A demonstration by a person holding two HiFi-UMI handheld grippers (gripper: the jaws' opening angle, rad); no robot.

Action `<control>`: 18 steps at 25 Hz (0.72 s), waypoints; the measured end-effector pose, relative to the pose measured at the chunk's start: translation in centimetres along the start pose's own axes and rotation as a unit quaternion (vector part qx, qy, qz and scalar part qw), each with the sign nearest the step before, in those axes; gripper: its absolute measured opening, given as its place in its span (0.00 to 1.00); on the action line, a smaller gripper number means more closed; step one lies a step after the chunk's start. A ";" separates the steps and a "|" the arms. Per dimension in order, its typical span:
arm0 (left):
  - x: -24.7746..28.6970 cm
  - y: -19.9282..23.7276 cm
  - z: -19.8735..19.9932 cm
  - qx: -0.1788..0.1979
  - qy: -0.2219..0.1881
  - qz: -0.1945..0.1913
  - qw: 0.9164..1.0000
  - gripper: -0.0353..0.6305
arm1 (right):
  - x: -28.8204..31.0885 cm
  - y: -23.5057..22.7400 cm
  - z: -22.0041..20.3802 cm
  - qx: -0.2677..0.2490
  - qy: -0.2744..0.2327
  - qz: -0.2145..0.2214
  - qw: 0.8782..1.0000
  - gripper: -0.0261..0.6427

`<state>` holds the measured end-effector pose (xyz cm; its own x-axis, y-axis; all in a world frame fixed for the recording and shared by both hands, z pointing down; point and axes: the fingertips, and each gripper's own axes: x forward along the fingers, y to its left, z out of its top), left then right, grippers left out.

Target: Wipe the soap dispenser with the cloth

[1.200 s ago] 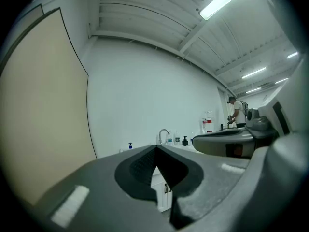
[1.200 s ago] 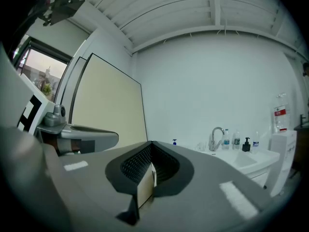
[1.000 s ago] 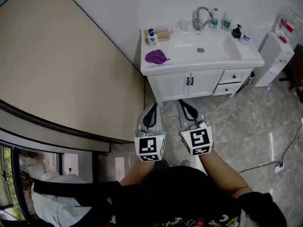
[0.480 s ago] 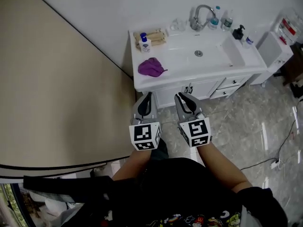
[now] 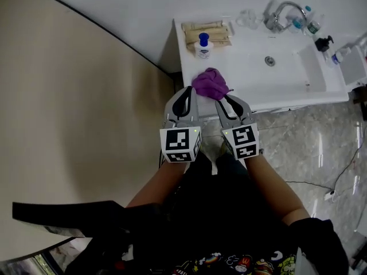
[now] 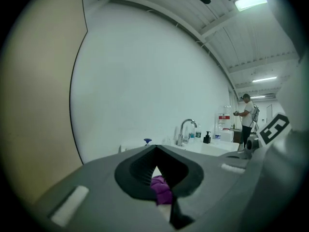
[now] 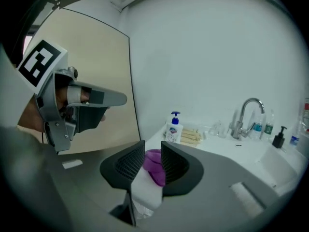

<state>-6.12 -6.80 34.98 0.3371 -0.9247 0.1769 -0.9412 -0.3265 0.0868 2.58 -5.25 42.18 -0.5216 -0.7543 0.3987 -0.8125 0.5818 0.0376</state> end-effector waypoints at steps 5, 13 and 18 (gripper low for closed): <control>3.3 1.8 -2.4 -0.019 0.036 0.017 0.999 0.05 | 5.9 -1.9 -3.2 0.001 0.067 0.041 0.997 0.28; 6.4 3.5 -6.7 -0.041 0.090 0.054 0.994 0.05 | 12.4 -3.4 -6.6 -0.014 0.145 0.085 0.986 0.36; 7.6 3.6 -8.6 -0.054 0.115 0.049 0.991 0.05 | 13.9 -2.7 -7.5 -0.014 0.166 0.098 0.981 0.38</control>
<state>-6.77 -13.29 45.02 0.2514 -0.8778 0.4078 -0.9661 -0.2024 0.1599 -0.52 -15.01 54.51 -0.5496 -0.4892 0.6773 -0.6951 0.7175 -0.0458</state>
